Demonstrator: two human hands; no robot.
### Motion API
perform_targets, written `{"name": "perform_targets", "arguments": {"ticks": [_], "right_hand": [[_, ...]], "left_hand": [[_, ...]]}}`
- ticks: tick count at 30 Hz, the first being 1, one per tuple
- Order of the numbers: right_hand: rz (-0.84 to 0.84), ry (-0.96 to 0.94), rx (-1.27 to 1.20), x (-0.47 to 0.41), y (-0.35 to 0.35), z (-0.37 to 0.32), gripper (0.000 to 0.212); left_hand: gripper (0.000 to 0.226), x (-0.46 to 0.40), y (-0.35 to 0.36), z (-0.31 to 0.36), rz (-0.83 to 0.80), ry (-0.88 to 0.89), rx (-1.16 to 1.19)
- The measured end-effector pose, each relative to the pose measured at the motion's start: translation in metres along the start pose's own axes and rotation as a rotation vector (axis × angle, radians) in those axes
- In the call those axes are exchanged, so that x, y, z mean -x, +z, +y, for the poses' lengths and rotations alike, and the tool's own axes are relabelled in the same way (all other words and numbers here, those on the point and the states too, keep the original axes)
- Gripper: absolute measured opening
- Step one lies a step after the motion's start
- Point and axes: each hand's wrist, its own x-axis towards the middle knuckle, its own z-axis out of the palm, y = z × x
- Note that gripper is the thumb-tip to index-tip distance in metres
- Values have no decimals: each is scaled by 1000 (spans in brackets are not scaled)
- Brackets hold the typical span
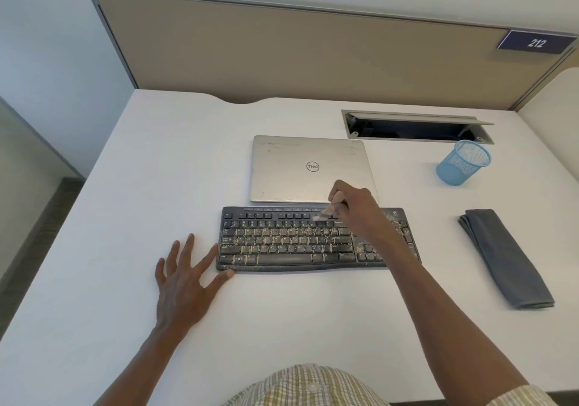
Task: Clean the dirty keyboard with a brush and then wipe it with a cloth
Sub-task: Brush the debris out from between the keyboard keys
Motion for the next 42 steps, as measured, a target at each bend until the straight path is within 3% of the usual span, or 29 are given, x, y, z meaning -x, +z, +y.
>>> {"name": "perform_targets", "arguments": {"ticks": [5, 11, 21, 27, 35, 42], "right_hand": [[17, 10, 274, 9, -19, 16, 23], [45, -6, -55, 0, -6, -4, 23], [104, 83, 205, 17, -23, 25, 22], [105, 5, -38, 10, 3, 3, 22], [142, 85, 76, 15, -11, 24, 32], [86, 22, -66, 8, 6, -6, 20]], "left_hand": [[75, 0, 1, -1, 4, 2, -10], [76, 0, -1, 0, 0, 0, 3], [75, 0, 0, 0, 1, 6, 1], [75, 0, 0, 0, 6, 9, 2], [76, 1, 0, 0, 20, 14, 7], [77, 0, 0, 0, 17, 13, 9]]}}
